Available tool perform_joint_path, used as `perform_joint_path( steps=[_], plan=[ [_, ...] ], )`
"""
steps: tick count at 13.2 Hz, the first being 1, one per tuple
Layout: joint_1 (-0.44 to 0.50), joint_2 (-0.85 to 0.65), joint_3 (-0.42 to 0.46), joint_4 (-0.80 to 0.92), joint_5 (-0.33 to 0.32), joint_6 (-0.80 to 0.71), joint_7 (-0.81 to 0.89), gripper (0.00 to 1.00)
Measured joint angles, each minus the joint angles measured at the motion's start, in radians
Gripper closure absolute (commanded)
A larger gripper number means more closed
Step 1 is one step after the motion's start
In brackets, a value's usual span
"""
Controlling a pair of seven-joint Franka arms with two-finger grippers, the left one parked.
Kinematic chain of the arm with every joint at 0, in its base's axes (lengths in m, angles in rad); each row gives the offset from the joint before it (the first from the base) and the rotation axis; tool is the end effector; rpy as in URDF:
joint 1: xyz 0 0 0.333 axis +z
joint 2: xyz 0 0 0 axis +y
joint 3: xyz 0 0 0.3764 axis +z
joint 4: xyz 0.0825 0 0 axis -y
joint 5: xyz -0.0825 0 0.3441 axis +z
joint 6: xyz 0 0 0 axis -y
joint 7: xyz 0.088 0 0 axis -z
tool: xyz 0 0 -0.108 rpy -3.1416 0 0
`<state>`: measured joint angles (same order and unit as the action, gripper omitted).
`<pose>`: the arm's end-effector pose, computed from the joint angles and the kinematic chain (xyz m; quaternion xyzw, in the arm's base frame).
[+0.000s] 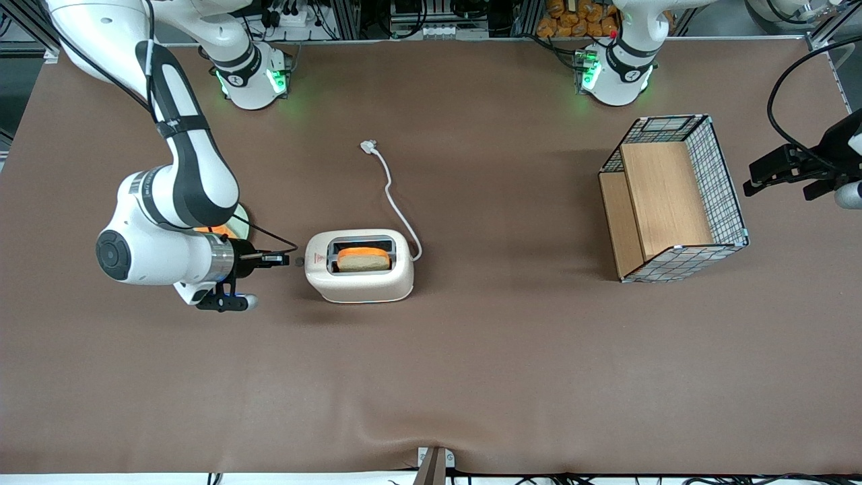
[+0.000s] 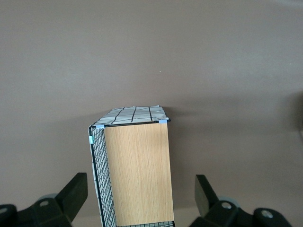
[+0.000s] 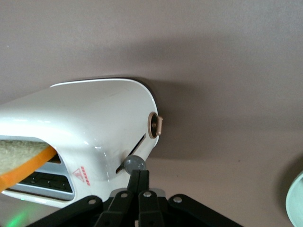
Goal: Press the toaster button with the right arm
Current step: 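Lower the right gripper onto the toaster's lever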
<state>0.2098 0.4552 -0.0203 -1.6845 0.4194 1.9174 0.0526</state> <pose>0.6219 0.1510 0.3992 -0.9770 0.0247 0.1294 0.1679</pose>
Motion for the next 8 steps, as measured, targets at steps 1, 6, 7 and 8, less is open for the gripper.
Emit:
perform_joint_path(
  steps=[1, 6, 7, 8],
  plan=[
    [0.001, 0.002, 0.000, 0.000, 0.001, 0.009, 0.000, 1.00],
    [0.026, 0.034, 0.001, -0.007, 0.015, 0.043, 0.000, 1.00],
    [0.027, 0.036, 0.001, -0.012, 0.030, 0.046, 0.000, 1.00],
    [0.027, 0.036, -0.001, -0.017, 0.059, 0.046, 0.000, 1.00]
  ],
)
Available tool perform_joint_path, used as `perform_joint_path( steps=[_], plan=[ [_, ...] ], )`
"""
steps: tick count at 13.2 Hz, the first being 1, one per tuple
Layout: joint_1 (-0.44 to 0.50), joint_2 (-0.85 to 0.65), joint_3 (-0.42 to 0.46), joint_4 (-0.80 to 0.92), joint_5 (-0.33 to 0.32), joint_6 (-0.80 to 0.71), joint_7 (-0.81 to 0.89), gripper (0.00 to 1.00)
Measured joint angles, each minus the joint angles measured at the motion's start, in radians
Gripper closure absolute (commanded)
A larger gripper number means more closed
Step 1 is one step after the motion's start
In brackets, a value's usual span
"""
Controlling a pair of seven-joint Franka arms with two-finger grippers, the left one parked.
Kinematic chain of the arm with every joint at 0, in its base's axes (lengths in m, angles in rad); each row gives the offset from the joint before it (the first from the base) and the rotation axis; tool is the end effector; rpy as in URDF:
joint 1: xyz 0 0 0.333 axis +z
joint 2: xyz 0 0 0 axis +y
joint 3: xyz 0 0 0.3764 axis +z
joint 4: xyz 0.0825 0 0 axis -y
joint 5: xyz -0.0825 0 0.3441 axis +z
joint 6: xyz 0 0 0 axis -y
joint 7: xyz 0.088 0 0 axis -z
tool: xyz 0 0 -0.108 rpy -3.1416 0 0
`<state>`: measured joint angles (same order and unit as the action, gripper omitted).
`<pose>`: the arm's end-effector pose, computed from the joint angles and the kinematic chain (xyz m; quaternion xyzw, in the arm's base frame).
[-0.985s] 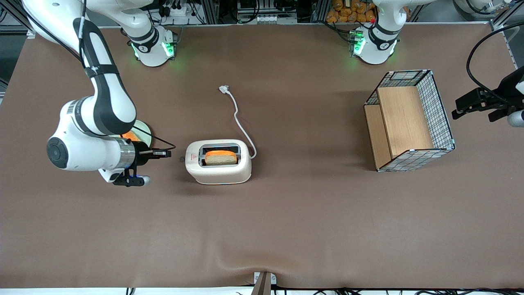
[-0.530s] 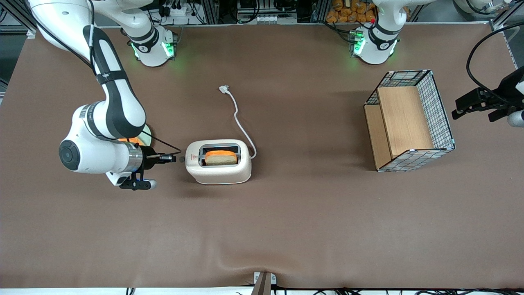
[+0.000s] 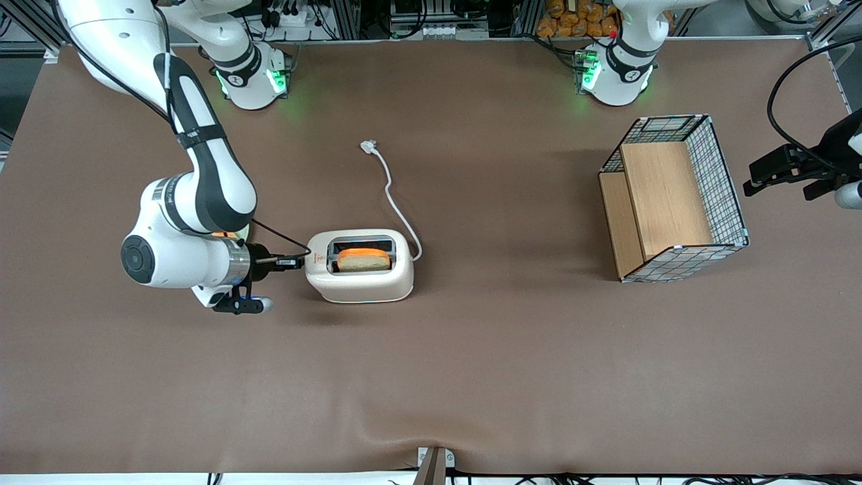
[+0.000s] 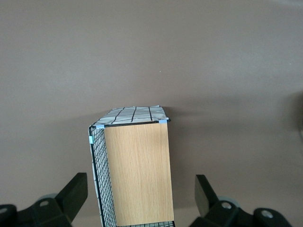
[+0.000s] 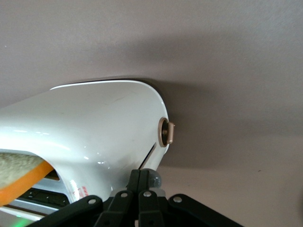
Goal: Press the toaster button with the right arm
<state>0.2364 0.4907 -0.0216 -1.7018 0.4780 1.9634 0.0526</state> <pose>0.6216 0.1688 0.3734 -0.9725 0.0356 0.1366 0.1853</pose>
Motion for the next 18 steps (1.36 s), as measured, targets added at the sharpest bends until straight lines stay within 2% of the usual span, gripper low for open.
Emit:
perform_joint_path(
  steps=[2, 5, 10, 18],
  plan=[
    [-0.001, -0.001, -0.006, -0.008, 0.036, 0.000, -0.001, 1.00],
    [-0.004, -0.002, -0.009, -0.015, 0.055, 0.000, -0.018, 1.00],
    [-0.034, -0.004, -0.012, -0.061, 0.151, 0.003, -0.129, 1.00],
    [-0.046, -0.004, -0.011, -0.077, 0.166, 0.004, -0.164, 1.00]
  ],
)
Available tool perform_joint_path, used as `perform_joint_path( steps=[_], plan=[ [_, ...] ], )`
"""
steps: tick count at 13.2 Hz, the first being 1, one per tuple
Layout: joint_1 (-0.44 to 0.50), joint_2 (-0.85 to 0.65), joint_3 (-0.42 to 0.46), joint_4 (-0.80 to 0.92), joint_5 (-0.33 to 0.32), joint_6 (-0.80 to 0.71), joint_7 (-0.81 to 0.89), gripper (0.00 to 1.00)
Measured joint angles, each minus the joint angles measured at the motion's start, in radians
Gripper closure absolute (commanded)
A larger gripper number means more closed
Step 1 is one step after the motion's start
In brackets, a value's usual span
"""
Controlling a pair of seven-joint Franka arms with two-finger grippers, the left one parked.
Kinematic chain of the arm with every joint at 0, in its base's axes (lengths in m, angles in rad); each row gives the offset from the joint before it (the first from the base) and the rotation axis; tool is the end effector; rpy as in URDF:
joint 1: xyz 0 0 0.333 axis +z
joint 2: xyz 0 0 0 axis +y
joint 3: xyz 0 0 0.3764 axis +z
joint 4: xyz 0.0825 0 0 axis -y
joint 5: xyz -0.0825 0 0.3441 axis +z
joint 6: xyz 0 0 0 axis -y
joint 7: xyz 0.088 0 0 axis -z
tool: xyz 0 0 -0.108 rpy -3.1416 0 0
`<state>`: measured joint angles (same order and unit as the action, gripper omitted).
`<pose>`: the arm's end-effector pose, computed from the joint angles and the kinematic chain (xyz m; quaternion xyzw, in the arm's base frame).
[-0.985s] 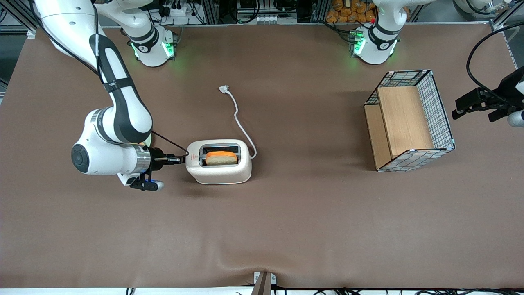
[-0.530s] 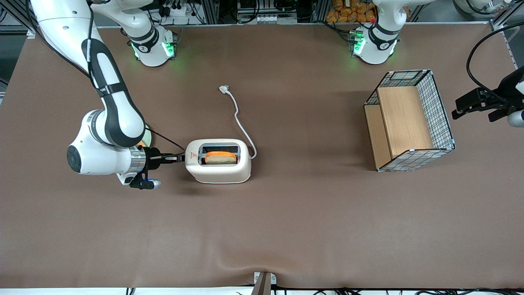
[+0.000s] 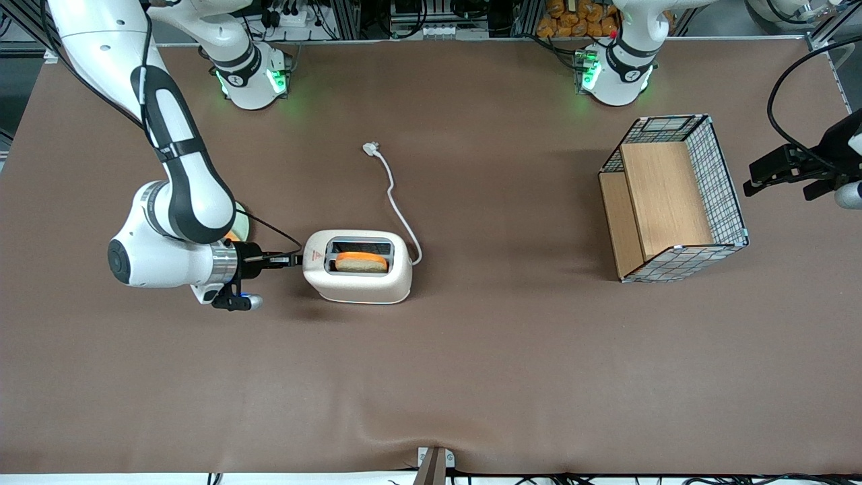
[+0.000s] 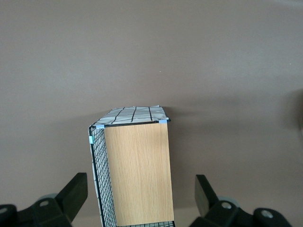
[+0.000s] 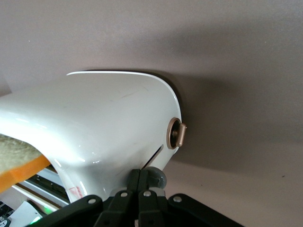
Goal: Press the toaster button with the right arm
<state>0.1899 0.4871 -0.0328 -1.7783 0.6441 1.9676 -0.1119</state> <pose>0.6127 0.1396 0.3507 -0.9539 0.0359 0.1458 0.2599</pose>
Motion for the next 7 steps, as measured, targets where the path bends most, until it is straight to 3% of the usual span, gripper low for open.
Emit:
perform_joint_path(
  steps=[7],
  plan=[
    [-0.003, 0.010, 0.002, -0.024, 0.000, 0.042, -0.008, 1.00]
  ],
)
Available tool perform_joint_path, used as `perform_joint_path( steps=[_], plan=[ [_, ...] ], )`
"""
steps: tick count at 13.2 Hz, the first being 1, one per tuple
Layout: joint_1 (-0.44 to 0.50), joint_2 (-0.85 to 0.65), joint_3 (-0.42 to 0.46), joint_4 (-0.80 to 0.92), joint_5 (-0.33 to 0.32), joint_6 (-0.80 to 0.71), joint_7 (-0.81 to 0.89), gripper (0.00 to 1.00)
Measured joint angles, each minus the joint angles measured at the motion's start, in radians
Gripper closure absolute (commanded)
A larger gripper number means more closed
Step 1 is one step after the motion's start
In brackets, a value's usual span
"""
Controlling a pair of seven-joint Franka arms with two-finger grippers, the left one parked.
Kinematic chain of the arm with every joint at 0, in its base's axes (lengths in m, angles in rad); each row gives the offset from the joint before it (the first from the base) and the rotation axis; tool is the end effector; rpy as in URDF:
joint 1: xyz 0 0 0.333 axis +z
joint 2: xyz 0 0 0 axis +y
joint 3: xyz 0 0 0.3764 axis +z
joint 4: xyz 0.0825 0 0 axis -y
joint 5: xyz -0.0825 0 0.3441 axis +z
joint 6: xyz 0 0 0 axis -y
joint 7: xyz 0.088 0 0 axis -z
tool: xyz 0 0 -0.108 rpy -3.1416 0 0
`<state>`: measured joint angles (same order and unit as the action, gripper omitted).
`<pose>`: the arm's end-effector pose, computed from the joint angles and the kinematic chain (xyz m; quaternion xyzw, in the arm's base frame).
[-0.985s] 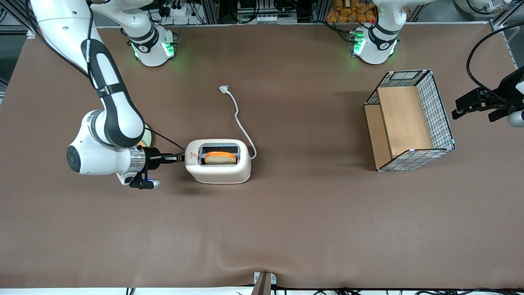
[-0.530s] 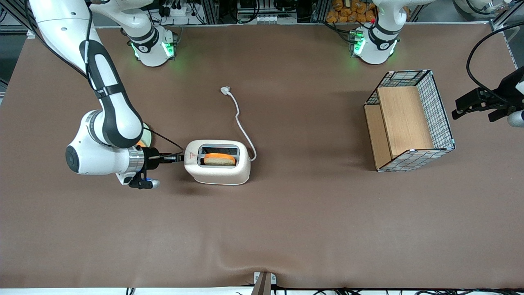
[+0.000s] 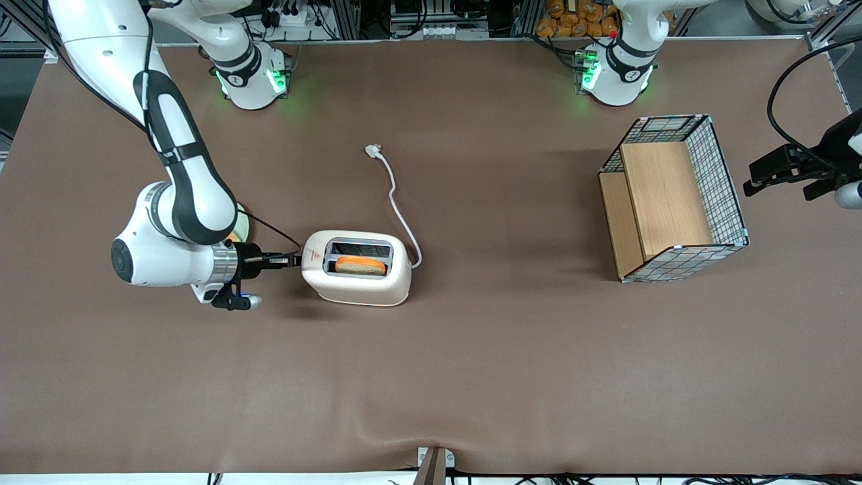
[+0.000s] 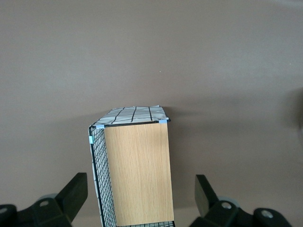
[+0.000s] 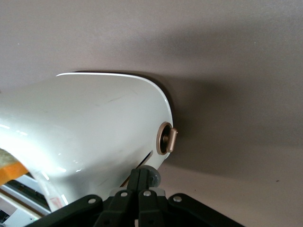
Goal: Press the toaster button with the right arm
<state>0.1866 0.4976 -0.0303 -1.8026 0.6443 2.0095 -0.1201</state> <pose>0.6113 0.1354 0.3365 -0.9558 0.0426 0.1411 0.2546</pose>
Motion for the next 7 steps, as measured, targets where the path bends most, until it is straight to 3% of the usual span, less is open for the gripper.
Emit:
perform_joint_path(
  steps=[7],
  plan=[
    [0.000, 0.030, 0.004, -0.002, 0.000, 0.032, -0.013, 1.00]
  ],
)
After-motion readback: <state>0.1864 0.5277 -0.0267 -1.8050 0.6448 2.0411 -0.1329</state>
